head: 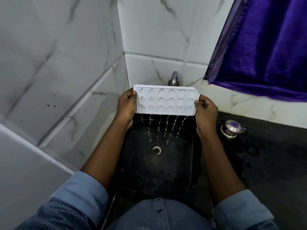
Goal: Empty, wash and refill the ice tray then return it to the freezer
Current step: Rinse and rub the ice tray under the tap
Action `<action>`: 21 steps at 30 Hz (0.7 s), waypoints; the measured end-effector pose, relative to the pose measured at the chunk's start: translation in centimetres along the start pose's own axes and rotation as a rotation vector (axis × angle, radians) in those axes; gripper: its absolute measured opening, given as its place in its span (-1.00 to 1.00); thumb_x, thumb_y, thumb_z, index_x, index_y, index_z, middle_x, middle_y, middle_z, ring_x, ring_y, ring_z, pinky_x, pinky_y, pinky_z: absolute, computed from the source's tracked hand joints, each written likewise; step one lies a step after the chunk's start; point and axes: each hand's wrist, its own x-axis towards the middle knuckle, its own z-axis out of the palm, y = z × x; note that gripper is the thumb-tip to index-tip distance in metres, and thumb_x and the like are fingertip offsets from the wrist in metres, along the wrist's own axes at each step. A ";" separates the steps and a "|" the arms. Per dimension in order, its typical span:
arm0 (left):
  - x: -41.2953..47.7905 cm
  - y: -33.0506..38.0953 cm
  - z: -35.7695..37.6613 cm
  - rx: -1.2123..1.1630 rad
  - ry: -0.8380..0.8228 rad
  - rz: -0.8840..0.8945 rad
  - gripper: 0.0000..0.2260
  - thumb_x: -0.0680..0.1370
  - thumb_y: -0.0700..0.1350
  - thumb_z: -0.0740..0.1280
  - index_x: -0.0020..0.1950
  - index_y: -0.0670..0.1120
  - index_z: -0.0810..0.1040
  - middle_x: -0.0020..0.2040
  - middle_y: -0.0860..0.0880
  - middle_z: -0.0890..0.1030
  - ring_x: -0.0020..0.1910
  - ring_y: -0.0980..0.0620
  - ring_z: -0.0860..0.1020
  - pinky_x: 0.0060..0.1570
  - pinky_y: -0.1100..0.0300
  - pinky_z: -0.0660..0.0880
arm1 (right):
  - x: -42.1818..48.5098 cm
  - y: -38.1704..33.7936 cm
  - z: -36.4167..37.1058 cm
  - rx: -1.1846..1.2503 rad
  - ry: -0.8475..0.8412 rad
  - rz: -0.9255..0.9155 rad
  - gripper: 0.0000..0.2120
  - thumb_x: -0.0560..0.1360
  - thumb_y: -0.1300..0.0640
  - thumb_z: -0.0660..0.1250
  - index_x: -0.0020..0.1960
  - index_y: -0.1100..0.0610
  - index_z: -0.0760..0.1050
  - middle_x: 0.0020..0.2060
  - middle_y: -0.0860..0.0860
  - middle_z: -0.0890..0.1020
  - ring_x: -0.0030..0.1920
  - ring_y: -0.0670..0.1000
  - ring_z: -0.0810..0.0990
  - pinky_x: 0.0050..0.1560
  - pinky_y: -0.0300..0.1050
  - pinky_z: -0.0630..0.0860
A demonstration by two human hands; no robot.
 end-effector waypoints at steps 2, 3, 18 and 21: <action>-0.1 0.2 0.0 -0.001 0.000 -0.001 -0.76 0.74 -0.16 0.25 0.29 -0.09 0.68 0.13 -0.09 0.76 0.14 -0.13 0.73 0.19 -0.16 0.66 | 0.0 0.0 0.1 0.003 0.002 -0.005 -0.77 0.63 0.31 0.32 0.16 0.09 0.68 -0.09 -0.07 0.75 -0.05 -0.06 0.71 0.04 -0.09 0.67; -0.1 0.2 0.0 0.000 0.000 -0.002 -0.76 0.74 -0.16 0.25 0.28 -0.09 0.69 0.13 -0.09 0.76 0.14 -0.14 0.73 0.19 -0.16 0.65 | 0.0 0.0 0.1 0.006 0.003 -0.006 -0.76 0.63 0.31 0.32 0.15 0.07 0.68 -0.09 -0.07 0.75 -0.05 -0.06 0.71 0.04 -0.09 0.67; 0.1 1.4 -0.4 0.116 -0.017 -0.009 -0.73 0.74 -0.19 0.26 0.38 -0.14 0.65 0.17 -0.07 0.74 0.15 -0.10 0.72 0.17 -0.08 0.66 | 0.1 -0.5 -0.2 0.021 0.004 -0.028 -0.73 0.64 0.35 0.32 0.23 0.11 0.67 0.01 -0.04 0.76 0.01 -0.10 0.72 0.09 -0.16 0.66; 0.2 1.6 -0.4 0.119 -0.030 -0.016 -0.74 0.73 -0.19 0.27 0.36 -0.12 0.66 0.16 -0.07 0.75 0.12 -0.08 0.73 0.17 -0.11 0.67 | 0.2 -0.4 -0.3 0.017 0.005 -0.023 -0.73 0.63 0.35 0.33 0.22 0.10 0.67 0.02 -0.04 0.76 0.02 -0.09 0.72 0.09 -0.16 0.65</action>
